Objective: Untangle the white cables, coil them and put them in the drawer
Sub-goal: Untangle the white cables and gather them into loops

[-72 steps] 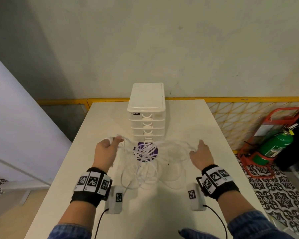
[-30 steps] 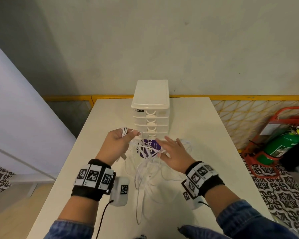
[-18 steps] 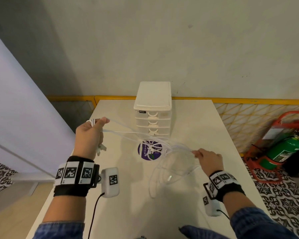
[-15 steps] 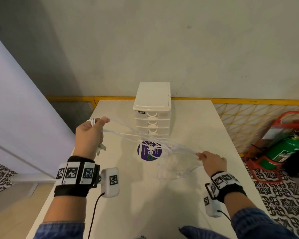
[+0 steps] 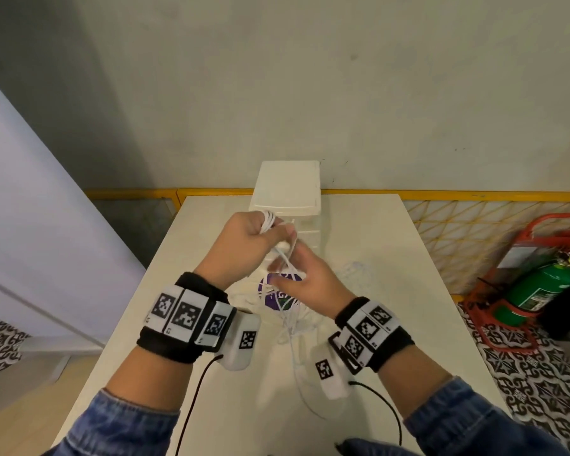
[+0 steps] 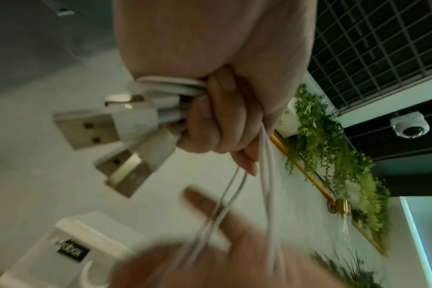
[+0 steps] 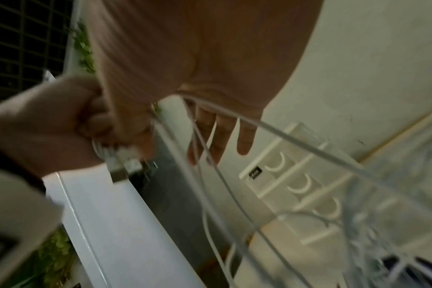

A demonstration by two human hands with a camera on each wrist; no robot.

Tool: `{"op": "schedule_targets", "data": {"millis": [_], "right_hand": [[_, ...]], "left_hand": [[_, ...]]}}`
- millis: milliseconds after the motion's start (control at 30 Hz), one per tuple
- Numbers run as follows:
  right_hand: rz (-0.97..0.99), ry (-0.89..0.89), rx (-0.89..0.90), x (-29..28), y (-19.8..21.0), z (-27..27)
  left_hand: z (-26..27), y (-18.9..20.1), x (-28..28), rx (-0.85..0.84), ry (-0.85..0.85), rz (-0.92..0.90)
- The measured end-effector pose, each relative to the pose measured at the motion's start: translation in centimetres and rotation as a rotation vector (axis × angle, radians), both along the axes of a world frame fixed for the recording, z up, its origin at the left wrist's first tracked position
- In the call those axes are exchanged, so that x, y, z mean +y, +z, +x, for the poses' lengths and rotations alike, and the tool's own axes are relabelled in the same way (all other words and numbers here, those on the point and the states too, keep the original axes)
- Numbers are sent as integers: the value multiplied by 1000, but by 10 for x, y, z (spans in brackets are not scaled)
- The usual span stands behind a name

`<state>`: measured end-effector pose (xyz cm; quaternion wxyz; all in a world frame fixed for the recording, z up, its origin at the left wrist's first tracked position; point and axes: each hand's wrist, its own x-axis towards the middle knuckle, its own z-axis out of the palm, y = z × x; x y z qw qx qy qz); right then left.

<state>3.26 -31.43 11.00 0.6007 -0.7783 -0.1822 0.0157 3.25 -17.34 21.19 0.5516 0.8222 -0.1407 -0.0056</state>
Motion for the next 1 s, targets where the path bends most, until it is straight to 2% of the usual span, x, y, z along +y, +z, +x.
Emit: {"op": "schedule_targets", "data": {"millis": [100, 200, 300, 367, 467, 533, 567, 633, 700, 767, 833, 933, 1000], "right_hand": [[-75, -70, 82, -7, -29, -1], [-208, -136, 39, -27, -47, -1], [-263, -210, 26, -45, -43, 7], [-198, -352, 8, -60, -34, 13], [-106, -519, -77, -77, -20, 24], [-142, -573, -140, -81, -14, 32], [-183, -600, -164, -83, -13, 35], [-337, -608, -181, -86, -14, 36], [-596, -484, -143, -86, -25, 35], [-791, -369, -61, -84, -42, 23], [-787, -312, -34, -72, -60, 14], [-528, -302, 43, -51, -73, 0], [-459, -284, 59, -42, -78, -6]], "left_hand": [[7, 10, 21, -88, 100, -34], [13, 6, 44, -122, 176, -5], [14, -11, 56, -68, 196, 135], [11, -26, 61, 96, 102, 332], [3, -51, 59, 308, -139, 608], [-5, -60, 52, 356, -270, 635], [-9, -61, 50, 381, -308, 556], [-15, -57, 48, 474, -373, 246], [-15, -47, 45, 554, -447, -95], [-10, -37, 31, 538, -555, -322], [-3, -30, 20, 524, -630, -548], [7, -27, 6, 549, -666, -936], [14, -28, 2, 594, -686, -1257]]}}
